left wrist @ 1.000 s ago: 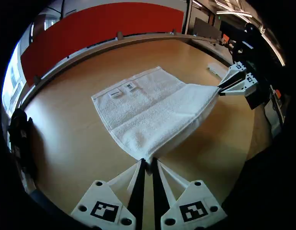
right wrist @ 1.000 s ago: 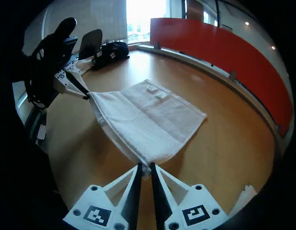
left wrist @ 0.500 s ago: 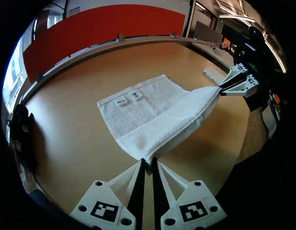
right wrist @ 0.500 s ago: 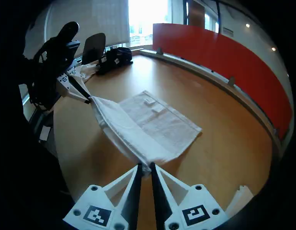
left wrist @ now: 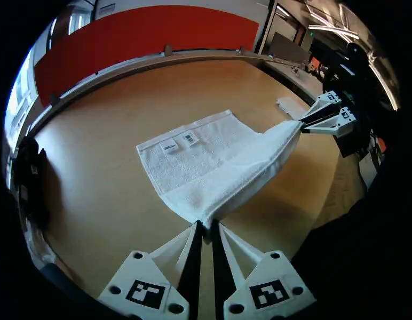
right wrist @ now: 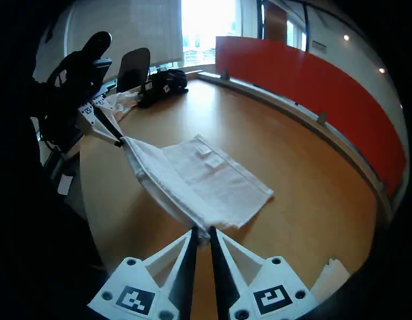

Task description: Fold towel

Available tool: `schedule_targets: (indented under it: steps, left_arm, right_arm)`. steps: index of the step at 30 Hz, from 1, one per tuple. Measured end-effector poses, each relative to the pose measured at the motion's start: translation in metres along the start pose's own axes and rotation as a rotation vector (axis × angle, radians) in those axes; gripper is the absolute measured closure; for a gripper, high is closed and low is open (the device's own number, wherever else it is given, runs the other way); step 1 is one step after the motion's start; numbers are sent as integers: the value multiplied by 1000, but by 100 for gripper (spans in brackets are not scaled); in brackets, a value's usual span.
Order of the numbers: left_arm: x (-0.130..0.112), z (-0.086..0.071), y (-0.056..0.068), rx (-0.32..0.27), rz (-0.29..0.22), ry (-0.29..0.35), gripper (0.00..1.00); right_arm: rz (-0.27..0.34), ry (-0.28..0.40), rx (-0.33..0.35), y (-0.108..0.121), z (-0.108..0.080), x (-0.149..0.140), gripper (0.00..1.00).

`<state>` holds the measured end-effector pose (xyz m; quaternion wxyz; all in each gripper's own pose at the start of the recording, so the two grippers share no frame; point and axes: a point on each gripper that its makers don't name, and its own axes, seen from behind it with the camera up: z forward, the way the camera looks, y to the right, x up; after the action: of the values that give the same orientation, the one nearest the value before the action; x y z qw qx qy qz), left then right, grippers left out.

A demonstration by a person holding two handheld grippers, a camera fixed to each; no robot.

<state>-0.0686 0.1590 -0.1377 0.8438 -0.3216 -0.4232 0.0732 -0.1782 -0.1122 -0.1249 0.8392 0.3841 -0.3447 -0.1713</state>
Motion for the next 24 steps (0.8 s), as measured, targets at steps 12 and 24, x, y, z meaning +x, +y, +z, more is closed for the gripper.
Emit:
schedule_targets:
  steps: [12,24]
  left_arm:
    - [2,-3,2,10,-7,3,87]
    - [23,12,-18,61,4,13,87]
  right_arm:
    - [-6,-3,7,-1,-3,2,83]
    - [-10,-6,-16,19,10,7,83]
